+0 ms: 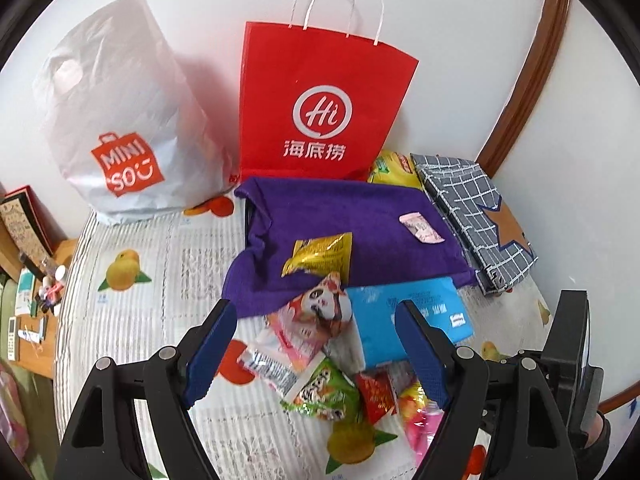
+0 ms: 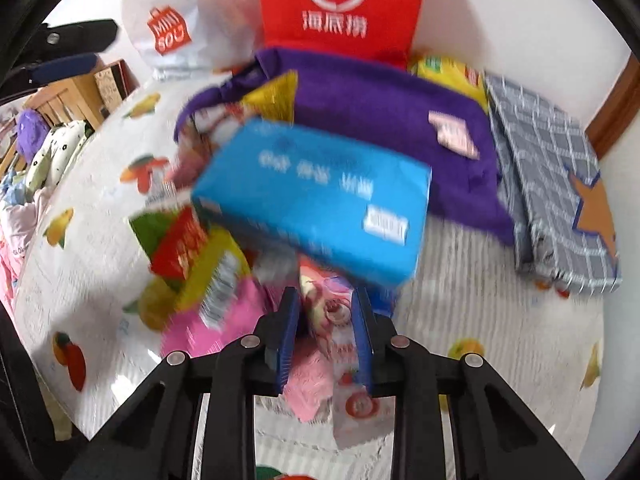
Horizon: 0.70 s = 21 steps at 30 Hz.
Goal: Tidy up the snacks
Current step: 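Move both tools back down to the snack pile, then grasp the pink Toy Story lollipop with the right tool while the left tool grasps the panda-print bag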
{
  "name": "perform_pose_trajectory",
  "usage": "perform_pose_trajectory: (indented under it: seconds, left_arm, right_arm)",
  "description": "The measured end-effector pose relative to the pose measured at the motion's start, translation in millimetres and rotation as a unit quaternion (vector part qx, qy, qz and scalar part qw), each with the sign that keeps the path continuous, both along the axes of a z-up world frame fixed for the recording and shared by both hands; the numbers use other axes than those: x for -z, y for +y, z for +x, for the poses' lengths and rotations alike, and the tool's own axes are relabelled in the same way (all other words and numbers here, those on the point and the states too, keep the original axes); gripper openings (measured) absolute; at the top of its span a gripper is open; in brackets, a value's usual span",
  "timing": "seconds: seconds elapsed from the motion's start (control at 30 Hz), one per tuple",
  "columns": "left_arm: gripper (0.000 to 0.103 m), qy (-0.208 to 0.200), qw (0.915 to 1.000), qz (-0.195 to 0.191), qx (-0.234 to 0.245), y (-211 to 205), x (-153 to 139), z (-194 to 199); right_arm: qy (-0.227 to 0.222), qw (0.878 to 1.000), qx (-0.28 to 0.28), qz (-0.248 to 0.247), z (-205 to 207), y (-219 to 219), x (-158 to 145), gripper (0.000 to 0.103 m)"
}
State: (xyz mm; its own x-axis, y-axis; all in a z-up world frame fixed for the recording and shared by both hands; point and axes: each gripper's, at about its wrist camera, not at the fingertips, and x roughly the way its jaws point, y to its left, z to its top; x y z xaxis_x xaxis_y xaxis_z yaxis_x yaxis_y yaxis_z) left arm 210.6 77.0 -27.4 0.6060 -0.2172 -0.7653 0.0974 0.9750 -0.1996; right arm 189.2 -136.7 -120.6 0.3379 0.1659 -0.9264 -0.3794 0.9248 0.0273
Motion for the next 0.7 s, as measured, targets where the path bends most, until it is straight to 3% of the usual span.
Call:
perform_pose_trajectory:
  seconds: [0.27, 0.33, 0.6, 0.7]
  left_arm:
    - [0.080, 0.009, 0.9998, 0.003, -0.015, 5.0, 8.0, -17.9]
    - [0.080, 0.012, 0.9997, 0.007, -0.021, 6.7, 11.5, -22.1]
    - [0.080, 0.045, 0.9972, 0.004, -0.060, 25.1, 41.9, -26.7]
    - [0.080, 0.058, 0.9958, 0.004, -0.071, 25.1, 55.5, -25.3]
  right_arm:
    - [0.021, 1.000, -0.001, 0.000, -0.7, 1.0, 23.5, 0.027]
    - [0.014, 1.000, -0.001, 0.000, -1.8, 0.5, 25.4, 0.020]
    - [-0.049, 0.996, 0.035, 0.064, -18.8, -41.5, -17.1, 0.018]
    - [-0.047, 0.993, 0.056, 0.092, -19.0, -61.2, -21.4, 0.019]
